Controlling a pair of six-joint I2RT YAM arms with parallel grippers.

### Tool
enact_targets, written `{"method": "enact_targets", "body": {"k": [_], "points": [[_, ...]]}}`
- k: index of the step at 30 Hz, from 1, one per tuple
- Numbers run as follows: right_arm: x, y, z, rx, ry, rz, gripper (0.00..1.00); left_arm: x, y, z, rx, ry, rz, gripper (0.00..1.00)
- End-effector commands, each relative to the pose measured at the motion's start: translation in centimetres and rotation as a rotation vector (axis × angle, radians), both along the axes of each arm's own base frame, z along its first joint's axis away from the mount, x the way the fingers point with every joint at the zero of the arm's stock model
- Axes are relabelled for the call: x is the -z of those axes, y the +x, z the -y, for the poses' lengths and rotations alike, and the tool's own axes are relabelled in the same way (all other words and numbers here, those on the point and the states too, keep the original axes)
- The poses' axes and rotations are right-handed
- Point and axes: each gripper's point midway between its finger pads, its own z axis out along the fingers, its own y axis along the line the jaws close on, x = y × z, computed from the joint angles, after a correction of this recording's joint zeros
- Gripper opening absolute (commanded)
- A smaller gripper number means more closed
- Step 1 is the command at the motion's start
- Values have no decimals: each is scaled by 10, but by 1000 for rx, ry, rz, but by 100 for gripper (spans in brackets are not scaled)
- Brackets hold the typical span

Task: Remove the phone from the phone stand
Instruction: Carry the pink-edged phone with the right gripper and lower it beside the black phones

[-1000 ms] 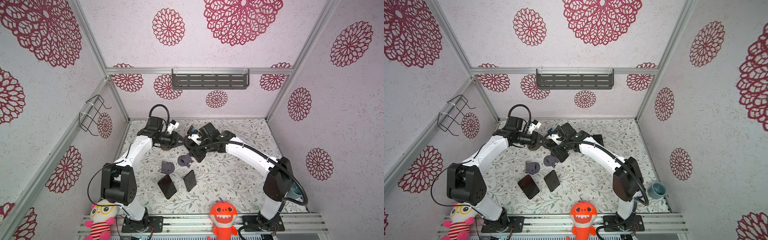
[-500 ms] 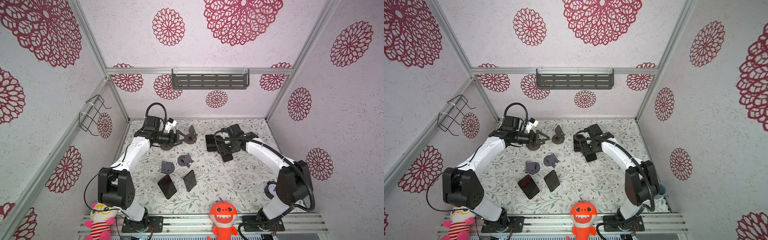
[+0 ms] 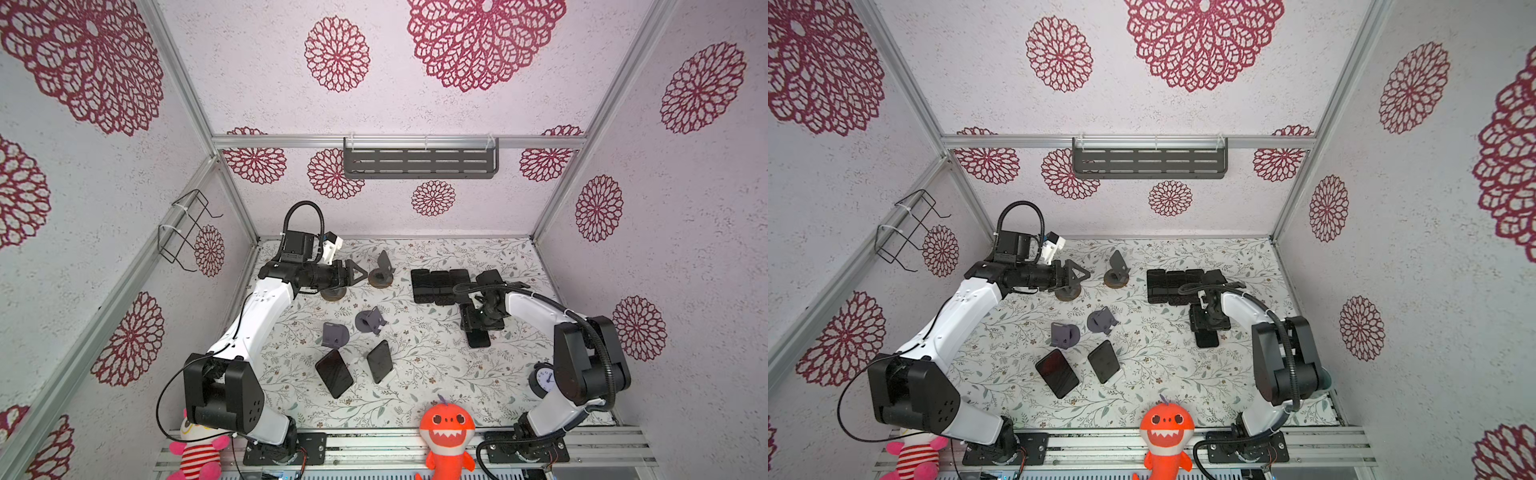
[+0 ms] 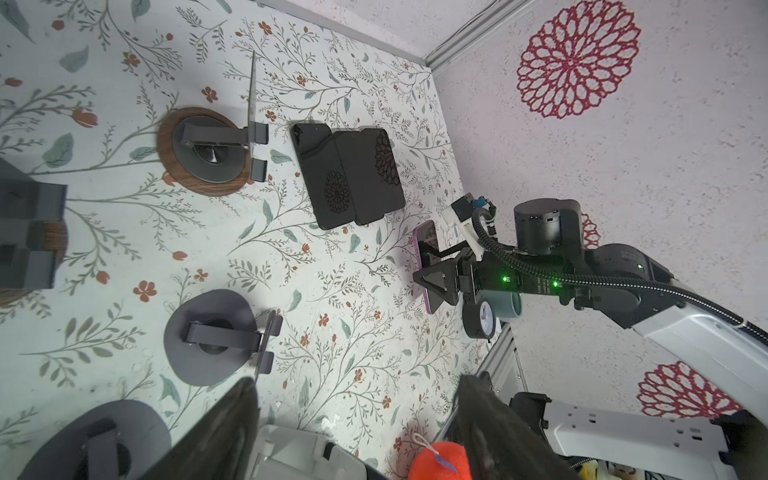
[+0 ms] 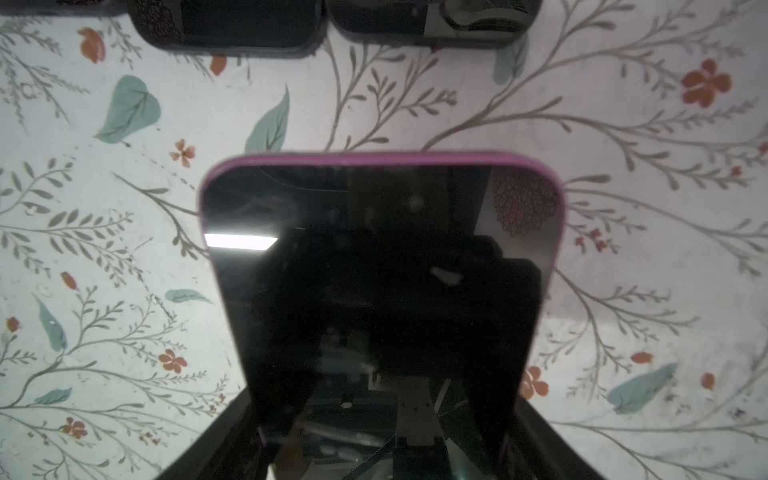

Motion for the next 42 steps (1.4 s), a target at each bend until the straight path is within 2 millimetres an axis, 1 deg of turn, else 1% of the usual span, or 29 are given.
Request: {"method": "enact_targets", "body": {"k": [1,5,8,10,13,19,26,30,32,34,35,39,42], "points": [[2,10,-4,-15,19,27,52,-7,1,-9,-21,47,41,79],[10,15,-3,-16,7,20,57,-3,2,-15,-42,87,40,79],[15,19,-4,-23,3,9,65,-3,2,-14,-37,83,35,78],[18,20,-1,-20,-16,-1,72,-2,1,-13,-29,82,34,78],[23,20,2,-8,-23,-8,76,-1,1,-12,-23,78,28,78],[26,24,3,1,-34,-12,76,-2,0,-11,-11,78,33,77],[30,23,7,-6,-53,-26,79,-2,-1,-9,3,68,27,76],[35,21,11,0,-63,-36,83,-2,-4,-6,22,60,23,76],[37,21,12,6,-65,-37,83,-2,-3,-7,20,65,23,76],[38,21,15,15,-71,-36,77,-3,-4,-5,29,54,22,76],[38,22,15,16,-71,-35,76,-3,-4,-3,34,45,22,76],[37,23,18,19,-79,-31,75,-4,-5,-3,35,45,26,76],[35,25,14,9,-48,-24,75,-6,-5,-2,41,36,30,76]]}}
